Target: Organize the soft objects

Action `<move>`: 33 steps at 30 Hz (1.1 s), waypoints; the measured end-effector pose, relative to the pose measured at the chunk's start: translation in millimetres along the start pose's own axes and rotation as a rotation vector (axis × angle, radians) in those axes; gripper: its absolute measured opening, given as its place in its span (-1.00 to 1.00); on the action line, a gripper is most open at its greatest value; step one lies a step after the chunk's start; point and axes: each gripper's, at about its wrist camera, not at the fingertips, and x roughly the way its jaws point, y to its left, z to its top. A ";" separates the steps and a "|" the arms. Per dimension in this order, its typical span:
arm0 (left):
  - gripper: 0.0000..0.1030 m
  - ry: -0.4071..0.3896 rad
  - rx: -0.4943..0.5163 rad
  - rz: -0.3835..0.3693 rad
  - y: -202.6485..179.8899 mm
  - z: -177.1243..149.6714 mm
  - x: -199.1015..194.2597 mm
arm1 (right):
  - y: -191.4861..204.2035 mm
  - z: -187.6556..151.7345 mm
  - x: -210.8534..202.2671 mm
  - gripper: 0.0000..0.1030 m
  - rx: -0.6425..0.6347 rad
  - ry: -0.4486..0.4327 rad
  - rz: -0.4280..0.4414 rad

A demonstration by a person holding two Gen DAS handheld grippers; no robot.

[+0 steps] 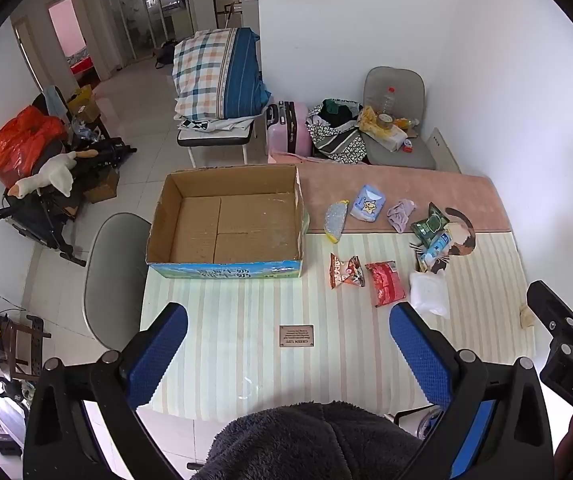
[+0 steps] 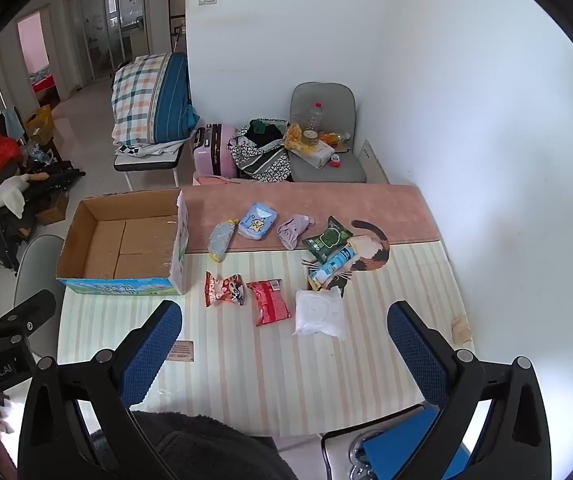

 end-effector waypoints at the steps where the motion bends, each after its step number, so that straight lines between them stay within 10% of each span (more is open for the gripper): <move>1: 1.00 0.001 -0.002 -0.004 0.2 0.0 0.1 | 0.5 0.0 0.1 1.00 -0.001 -0.002 0.000; 33: 1.00 -0.009 0.016 0.000 -0.1 -9.2 -4.7 | 6.2 -2.9 -6.0 1.00 -0.021 -0.046 -0.022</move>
